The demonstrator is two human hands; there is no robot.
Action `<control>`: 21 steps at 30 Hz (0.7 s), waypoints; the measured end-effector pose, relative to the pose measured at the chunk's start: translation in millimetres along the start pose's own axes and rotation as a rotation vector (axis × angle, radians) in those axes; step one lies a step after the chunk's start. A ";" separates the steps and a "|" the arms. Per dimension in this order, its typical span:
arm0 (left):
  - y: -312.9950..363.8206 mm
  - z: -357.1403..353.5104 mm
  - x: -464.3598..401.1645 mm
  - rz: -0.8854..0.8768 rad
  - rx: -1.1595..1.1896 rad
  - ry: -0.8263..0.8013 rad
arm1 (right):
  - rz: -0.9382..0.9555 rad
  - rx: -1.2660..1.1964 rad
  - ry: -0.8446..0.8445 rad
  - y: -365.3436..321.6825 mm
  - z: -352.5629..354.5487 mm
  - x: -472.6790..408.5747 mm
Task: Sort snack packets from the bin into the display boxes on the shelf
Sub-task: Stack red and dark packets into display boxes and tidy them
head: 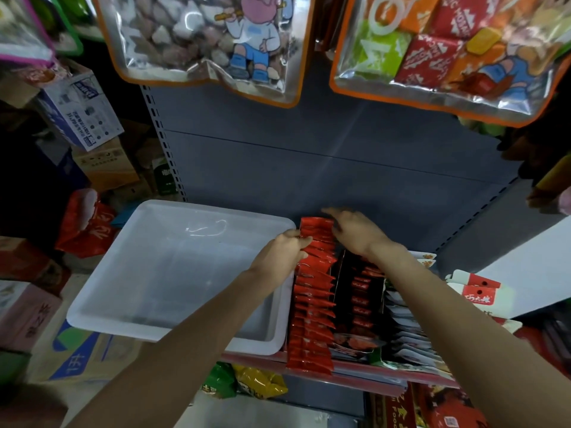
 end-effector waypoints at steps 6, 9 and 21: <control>-5.3 -2.3 4.9 0.002 0.177 0.001 | 0.003 0.187 -0.196 8.1 -16.0 12.0; 0.5 -0.9 4.1 0.050 0.294 0.008 | -0.002 0.318 -0.135 -0.8 -14.4 9.5; 18.3 4.7 -2.0 0.373 0.414 0.121 | -0.060 0.197 0.031 -6.6 -21.5 6.7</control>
Point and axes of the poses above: each hand's wrist, its own x-axis away from the middle knuckle, its own z-axis out of the back of the hand, y = z × x, the point moved 1 cm from there along -x, towards the middle knuckle, and after that the axes turned 6 degrees about -y, right-handed, at the moved point
